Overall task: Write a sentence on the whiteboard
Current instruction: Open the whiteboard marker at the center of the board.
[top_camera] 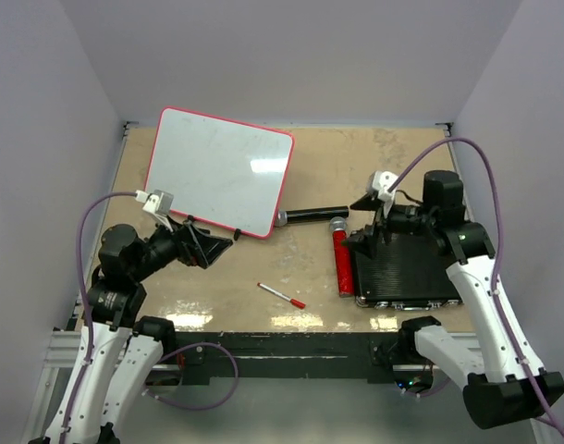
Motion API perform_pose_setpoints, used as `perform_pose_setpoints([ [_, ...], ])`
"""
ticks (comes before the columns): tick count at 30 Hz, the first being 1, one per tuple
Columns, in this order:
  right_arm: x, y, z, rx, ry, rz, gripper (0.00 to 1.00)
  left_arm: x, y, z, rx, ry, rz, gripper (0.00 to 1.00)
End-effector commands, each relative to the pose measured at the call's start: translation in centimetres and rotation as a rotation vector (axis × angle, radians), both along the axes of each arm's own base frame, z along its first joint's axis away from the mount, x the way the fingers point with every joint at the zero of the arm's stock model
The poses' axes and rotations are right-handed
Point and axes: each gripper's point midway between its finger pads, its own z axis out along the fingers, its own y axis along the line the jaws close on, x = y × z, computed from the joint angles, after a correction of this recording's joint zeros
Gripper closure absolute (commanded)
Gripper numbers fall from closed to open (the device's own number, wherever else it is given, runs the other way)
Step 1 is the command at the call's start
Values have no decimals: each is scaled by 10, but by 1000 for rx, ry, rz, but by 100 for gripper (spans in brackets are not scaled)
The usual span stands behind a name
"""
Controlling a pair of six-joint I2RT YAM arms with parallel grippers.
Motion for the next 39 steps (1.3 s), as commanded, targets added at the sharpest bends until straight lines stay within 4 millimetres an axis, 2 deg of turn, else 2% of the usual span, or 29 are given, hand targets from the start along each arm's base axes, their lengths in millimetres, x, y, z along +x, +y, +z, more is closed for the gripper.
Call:
perform_pose_setpoints([
  [1,-46,37,-12,-5,-65,298,1,-8,-1,-26,10,92,-7,0],
  [7,-62,64,-43,-95,-73,424,1,-4,-9,-56,41,190,3,0],
  [8,-65,68,-51,-109,-63,441,1,1,-8,-64,57,216,34,0],
  [9,-69,77,-58,-137,-79,470,1,-2,-18,-67,67,220,4,0],
  [11,-71,86,-72,-173,-90,488,1,4,-21,-87,103,258,53,0],
  [12,-77,93,-83,-216,-99,512,1,-1,-31,-92,121,255,29,0],
  [13,-78,96,-90,-241,-110,521,1,-1,-32,-106,146,276,45,0],
  [14,-79,99,-96,-258,-117,528,1,3,-29,-114,158,290,92,0],
  [15,-89,107,-105,-280,-119,571,2,3,-31,-117,154,292,96,0],
  [16,-89,109,-111,-310,-133,566,1,3,-30,-126,155,307,109,0],
  [17,-93,114,-119,-323,-137,583,1,6,-28,-126,138,310,140,0],
  [18,-106,122,-125,-337,-152,630,1,8,-25,-128,139,314,160,0],
  [19,-104,126,-136,-378,-143,610,1,12,-19,-130,137,320,212,0],
  [21,-110,139,-146,-400,-174,620,1,13,-5,-135,154,349,295,0],
  [22,-104,142,-159,-438,-152,579,1,17,6,-137,150,365,378,0],
  [23,-103,148,-163,-438,-162,571,2,14,14,-142,171,392,411,0],
  [27,-101,159,-191,-517,-151,546,7,13,31,-144,161,437,530,0],
  [34,-89,158,-223,-609,-92,483,18,11,46,-137,132,427,608,0],
  [39,-86,150,-241,-678,-64,462,25,10,46,-129,107,403,604,0],
])
